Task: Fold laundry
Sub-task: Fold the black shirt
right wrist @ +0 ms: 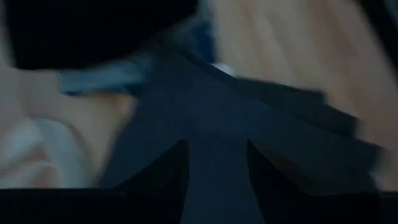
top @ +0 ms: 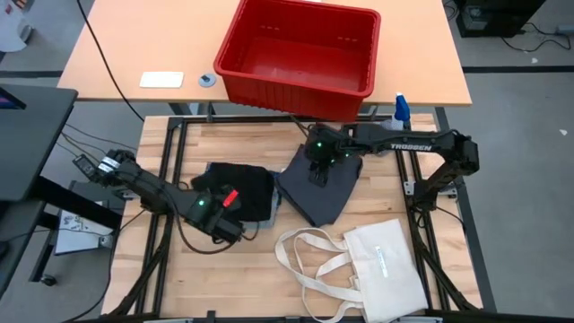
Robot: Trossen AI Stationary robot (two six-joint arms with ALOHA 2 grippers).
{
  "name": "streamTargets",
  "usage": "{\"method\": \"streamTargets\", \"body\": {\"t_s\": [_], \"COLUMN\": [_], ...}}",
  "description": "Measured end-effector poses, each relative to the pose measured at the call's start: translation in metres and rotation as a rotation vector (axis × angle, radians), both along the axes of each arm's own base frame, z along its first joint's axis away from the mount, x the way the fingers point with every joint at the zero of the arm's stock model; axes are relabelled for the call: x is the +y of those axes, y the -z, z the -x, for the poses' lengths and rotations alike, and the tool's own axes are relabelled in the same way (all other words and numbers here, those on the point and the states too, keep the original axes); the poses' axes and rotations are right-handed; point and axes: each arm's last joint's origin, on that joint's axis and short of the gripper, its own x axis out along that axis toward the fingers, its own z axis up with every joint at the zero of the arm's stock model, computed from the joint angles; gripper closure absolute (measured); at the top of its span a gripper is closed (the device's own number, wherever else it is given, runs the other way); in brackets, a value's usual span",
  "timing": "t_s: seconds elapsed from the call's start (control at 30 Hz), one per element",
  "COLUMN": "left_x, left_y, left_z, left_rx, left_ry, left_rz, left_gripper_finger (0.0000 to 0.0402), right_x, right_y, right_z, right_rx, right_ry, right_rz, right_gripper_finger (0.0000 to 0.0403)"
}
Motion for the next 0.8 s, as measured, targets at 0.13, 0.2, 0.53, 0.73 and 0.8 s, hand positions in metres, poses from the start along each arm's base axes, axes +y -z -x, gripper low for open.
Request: {"method": "streamTargets", "body": {"t_s": [0.13, 0.2, 0.53, 0.73, 0.8], "left_x": [0.004, 0.007, 0.040, 0.069, 0.080], "left_y": [0.006, 0.013, 0.003, -0.015, -0.017], "left_z": [0.008, 0.014, 0.072, 0.094, 0.095], "left_rx": [-0.067, -0.073, -0.307, -0.294, -0.278], "left_ry": [-0.034, -0.015, -0.250, -0.148, -0.125], "left_rz": [-0.032, -0.008, 0.023, 0.123, 0.117], "left_gripper_finger": [0.0108, 0.0108, 0.0112, 0.0130, 0.0136], "right_x": [0.016, 0.021, 0.009, 0.002, -0.004], "right_y": [0.015, 0.024, 0.037, 0.027, 0.020], "right_z": [-0.016, -0.024, -0.061, -0.102, -0.111], "right_rx": [-0.189, -0.308, -0.519, -0.403, -0.364], "right_ry": [-0.091, -0.093, -0.031, -0.055, -0.046], "right_rz": [-0.048, -0.062, -0.160, -0.146, -0.148], "right_gripper_finger": [0.0234, 0.0234, 0.0234, 0.0227, 0.0220]}}
